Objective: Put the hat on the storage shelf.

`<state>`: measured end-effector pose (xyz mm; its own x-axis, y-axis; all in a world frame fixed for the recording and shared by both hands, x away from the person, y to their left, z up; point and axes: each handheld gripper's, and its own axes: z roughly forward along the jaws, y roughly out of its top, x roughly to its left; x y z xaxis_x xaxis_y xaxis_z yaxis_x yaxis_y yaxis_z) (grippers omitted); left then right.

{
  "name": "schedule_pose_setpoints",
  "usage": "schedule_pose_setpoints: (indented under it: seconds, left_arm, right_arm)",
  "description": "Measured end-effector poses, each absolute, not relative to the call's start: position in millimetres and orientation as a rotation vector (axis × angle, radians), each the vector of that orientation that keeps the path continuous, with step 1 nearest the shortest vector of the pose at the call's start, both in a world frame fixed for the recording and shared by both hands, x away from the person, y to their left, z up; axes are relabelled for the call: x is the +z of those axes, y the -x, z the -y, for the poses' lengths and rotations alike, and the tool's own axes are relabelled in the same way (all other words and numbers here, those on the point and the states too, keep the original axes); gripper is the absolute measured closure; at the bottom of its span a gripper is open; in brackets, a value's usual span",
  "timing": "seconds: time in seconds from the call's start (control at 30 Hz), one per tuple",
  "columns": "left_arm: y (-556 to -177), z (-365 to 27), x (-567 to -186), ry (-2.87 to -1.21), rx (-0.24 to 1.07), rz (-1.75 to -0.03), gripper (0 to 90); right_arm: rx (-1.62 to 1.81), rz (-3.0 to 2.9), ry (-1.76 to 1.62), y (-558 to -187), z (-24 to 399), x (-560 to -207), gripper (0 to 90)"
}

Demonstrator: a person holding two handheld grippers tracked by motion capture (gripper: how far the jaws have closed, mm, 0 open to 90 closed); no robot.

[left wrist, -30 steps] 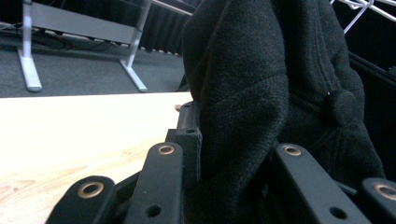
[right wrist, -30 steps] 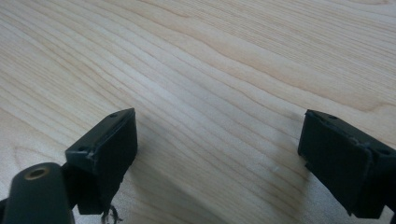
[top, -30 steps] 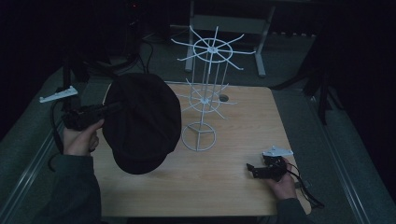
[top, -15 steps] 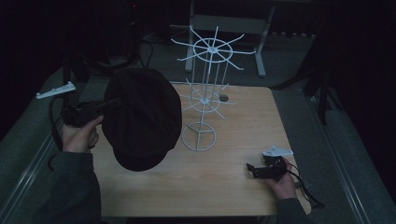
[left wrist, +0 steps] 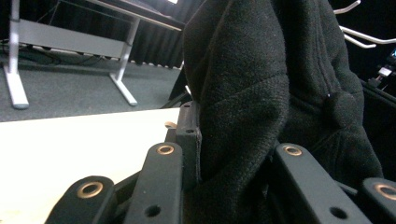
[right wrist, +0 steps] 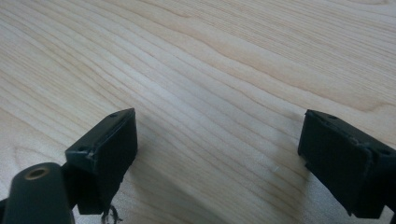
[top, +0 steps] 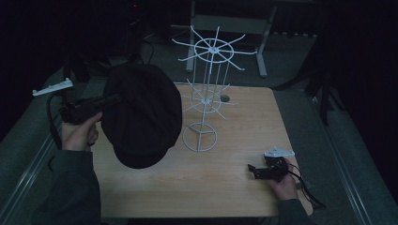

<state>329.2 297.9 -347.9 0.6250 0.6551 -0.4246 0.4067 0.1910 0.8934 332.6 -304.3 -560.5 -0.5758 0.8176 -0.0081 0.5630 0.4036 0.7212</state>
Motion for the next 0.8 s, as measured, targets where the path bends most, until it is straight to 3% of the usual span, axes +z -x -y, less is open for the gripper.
schedule_pose_setpoints:
  seconds: [0.8]
  left_arm:
    - [-331,-296,-334,-1.414,0.218,-0.926,73.5]
  right_arm:
    - [0.976,-2.305,-1.192,-333,304,-561,11.8]
